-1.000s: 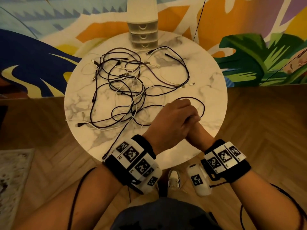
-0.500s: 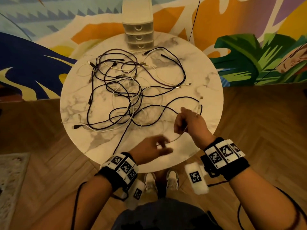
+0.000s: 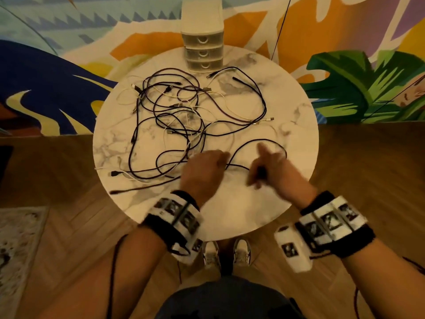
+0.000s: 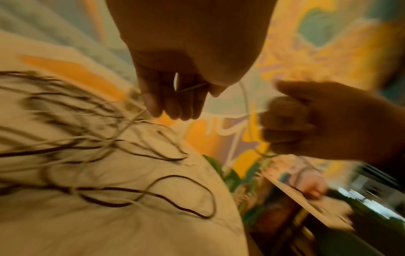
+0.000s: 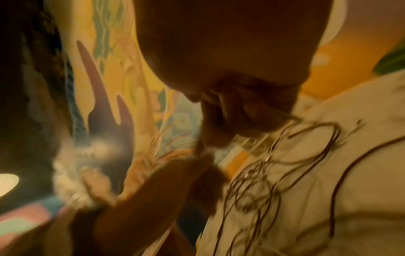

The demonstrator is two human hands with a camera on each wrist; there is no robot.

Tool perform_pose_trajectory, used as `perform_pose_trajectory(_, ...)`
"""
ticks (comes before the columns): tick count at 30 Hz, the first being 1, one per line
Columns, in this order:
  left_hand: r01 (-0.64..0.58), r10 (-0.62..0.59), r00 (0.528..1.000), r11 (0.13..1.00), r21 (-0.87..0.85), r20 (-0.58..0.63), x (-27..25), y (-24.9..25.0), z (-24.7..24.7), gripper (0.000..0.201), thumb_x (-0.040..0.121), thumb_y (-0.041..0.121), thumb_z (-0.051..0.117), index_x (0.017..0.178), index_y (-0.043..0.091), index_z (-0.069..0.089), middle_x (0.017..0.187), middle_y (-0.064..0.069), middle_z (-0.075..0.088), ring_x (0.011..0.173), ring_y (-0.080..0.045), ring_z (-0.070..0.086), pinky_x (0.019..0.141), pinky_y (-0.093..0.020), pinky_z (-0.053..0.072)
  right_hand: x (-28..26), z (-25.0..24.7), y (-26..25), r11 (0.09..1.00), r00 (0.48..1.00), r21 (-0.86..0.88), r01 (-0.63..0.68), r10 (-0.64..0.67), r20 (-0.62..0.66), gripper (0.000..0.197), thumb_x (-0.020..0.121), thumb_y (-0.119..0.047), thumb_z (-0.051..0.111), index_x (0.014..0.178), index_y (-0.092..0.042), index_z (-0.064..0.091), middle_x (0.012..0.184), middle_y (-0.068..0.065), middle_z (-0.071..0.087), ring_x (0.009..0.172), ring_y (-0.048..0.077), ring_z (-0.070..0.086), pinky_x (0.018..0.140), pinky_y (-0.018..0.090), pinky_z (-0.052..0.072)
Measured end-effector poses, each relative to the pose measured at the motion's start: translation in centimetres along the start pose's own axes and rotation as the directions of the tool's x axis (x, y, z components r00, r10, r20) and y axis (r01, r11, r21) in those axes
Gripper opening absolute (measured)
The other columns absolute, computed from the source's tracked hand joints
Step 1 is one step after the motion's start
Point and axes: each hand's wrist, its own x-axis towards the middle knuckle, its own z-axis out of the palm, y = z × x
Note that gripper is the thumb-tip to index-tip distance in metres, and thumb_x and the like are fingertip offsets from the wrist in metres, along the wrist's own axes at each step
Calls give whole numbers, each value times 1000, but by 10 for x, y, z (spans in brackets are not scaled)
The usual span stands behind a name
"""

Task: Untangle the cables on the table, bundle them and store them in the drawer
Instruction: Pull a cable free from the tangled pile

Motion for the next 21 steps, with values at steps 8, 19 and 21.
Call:
perform_pose_trajectory(8, -195, 195, 981, 980, 23, 16, -27, 17, 40, 29, 95, 23, 41, 121, 22, 52, 110, 4, 62, 89, -18, 60, 67, -30, 48, 4, 16, 29, 988, 982, -26, -151, 147, -119, 55, 102, -40, 26, 83, -15, 71, 54, -7, 61, 46, -2, 50, 62, 23, 33)
perform_pose_trajectory(19, 181, -187, 982, 871, -456, 31, 9, -77, 25, 27, 98, 23, 42, 87, 13, 63, 80, -3, 64, 67, -15, 57, 68, -37, 51, 13, -37, 30, 957, 937, 288, -29, 127, -325, 66, 103, -41, 18, 91, -5, 72, 69, 19, 60, 43, 7, 36, 40, 17, 27)
perform_pose_trajectory(21, 99, -190, 973, 854, -510, -128, 15, -46, 1, 27, 99, 20, 41, 87, 13, 64, 76, 0, 62, 63, -11, 54, 63, -29, 46, 11, -34, 28, 956, 961, 294, -6, 87, -263, 69, 100, -48, 15, 99, -9, 71, 67, 11, 59, 46, 8, 35, 42, 19, 25)
